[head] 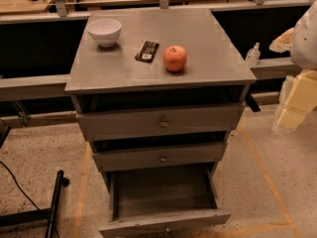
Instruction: Close bottom drawer
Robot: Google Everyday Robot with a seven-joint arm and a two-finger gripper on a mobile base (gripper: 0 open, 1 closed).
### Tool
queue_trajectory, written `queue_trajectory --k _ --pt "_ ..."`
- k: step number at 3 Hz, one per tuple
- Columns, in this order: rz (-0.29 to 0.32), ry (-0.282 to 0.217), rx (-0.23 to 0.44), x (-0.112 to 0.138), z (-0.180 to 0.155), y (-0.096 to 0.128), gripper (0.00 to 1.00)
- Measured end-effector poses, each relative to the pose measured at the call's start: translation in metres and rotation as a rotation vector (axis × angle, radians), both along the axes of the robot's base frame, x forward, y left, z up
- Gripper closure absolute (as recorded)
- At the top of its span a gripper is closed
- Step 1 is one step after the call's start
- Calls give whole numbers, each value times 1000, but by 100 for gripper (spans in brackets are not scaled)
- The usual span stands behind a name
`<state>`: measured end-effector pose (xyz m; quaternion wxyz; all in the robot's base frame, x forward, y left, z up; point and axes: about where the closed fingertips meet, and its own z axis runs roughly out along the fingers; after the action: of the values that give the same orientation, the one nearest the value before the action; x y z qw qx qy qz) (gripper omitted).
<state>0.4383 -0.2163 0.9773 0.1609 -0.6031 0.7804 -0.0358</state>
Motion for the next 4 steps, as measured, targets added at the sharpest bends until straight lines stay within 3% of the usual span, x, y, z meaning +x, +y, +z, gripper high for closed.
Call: queue_trajectory --k 1,2,3,4 --pt "0 0 0 0 0 0 0" --pt "1 71 11 -11 -44 -11 0" --pt "41 199 20 -47 -146 -49 0" --pt "71 298 14 -79 -191 -55 0"
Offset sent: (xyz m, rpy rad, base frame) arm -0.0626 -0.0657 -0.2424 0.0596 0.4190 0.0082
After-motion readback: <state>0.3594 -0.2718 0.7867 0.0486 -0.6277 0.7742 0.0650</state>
